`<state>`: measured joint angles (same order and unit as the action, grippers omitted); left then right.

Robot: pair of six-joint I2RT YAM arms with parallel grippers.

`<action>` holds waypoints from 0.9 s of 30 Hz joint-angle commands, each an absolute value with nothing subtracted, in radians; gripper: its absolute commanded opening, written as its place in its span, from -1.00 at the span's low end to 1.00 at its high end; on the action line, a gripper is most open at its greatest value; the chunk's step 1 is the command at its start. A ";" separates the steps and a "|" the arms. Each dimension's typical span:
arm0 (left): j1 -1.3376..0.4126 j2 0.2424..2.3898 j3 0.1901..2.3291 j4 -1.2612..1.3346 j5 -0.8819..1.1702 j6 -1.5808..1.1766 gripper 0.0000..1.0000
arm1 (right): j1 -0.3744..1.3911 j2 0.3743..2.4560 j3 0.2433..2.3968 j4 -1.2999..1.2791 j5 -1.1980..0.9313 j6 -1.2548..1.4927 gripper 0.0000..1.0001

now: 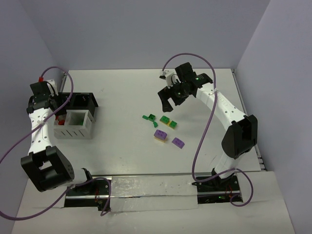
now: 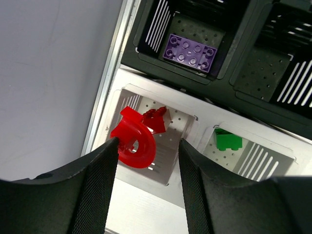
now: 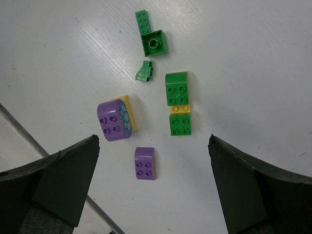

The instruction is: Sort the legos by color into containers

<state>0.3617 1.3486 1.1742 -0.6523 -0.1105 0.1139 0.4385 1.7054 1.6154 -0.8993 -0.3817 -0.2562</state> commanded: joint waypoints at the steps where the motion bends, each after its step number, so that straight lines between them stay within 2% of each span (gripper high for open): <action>1: 0.365 1.310 1.220 -0.657 -0.078 0.117 0.16 | 0.439 1.684 1.623 -0.894 -0.379 -0.267 1.00; 6: 0.365 1.310 1.218 -0.661 -0.073 0.115 0.10 | 0.439 1.681 1.617 -0.894 -0.377 -0.269 1.00; 11: 0.365 1.315 1.222 -0.667 -0.061 0.112 -0.07 | 0.439 1.681 1.616 -0.892 -0.377 -0.268 1.00; 14: 0.367 1.318 1.223 -0.670 -0.069 0.112 -0.25 | 0.439 1.680 1.614 -0.893 -0.377 -0.268 1.00; 17: 0.365 1.316 1.215 -0.665 -0.074 0.112 -0.30 | 0.439 1.680 1.615 -0.892 -0.377 -0.269 1.00; 20: 0.365 1.315 1.210 -0.661 -0.078 0.112 -0.23 | 0.440 1.680 1.614 -0.892 -0.380 -0.269 1.00; 24: 0.365 1.310 1.205 -0.657 -0.086 0.114 0.03 | 0.439 1.680 1.611 -0.893 -0.380 -0.271 1.00; 27: 0.367 1.308 1.204 -0.657 -0.087 0.114 0.09 | 0.439 1.680 1.611 -0.893 -0.380 -0.272 1.00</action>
